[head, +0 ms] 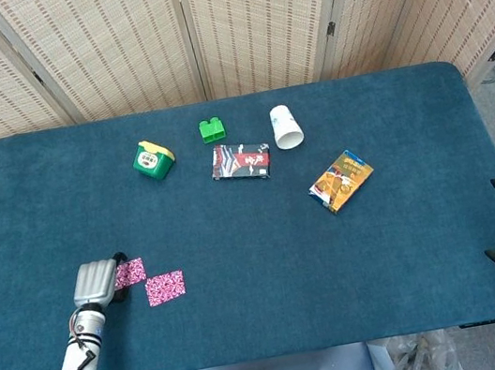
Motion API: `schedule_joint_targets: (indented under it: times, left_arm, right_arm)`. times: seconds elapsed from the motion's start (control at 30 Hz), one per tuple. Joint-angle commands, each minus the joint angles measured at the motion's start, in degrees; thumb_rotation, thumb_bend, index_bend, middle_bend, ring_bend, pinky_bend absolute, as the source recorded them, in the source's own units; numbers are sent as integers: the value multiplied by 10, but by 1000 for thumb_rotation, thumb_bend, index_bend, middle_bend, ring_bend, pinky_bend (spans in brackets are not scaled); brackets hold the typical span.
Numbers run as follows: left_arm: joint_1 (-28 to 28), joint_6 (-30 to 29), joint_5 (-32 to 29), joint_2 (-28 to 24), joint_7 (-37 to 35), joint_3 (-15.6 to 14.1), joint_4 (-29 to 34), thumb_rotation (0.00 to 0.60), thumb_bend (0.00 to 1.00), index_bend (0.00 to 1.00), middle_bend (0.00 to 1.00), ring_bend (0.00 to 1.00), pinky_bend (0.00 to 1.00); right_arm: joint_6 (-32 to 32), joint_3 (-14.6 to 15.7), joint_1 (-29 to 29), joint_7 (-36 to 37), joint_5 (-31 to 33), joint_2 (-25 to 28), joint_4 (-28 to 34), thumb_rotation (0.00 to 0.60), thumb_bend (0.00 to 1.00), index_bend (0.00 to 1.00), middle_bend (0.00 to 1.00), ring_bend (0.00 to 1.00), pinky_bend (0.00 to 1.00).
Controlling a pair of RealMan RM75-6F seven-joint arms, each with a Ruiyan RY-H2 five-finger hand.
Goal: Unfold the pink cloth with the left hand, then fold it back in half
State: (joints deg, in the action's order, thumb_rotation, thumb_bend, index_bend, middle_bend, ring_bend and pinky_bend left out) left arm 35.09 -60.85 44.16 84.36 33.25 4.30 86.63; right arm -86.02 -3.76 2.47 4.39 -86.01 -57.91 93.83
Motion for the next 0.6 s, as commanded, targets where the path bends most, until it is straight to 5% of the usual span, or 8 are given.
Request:
schedule_joint_targets:
  times: [0.03,0.6]
  left_arm:
    - [-2,2,1,4,-5,0,-8,600,355,291,977,962,1000]
    - [-4,14,-2,25,-12,4,-36,600,356,268,977,963,1000]
  right_arm:
    - [0,1,0,-2,-1,-1,1,600,0,47,189,14,0]
    - [4,1,1,-4,2,-1,2,600,0,47,193,15,0]
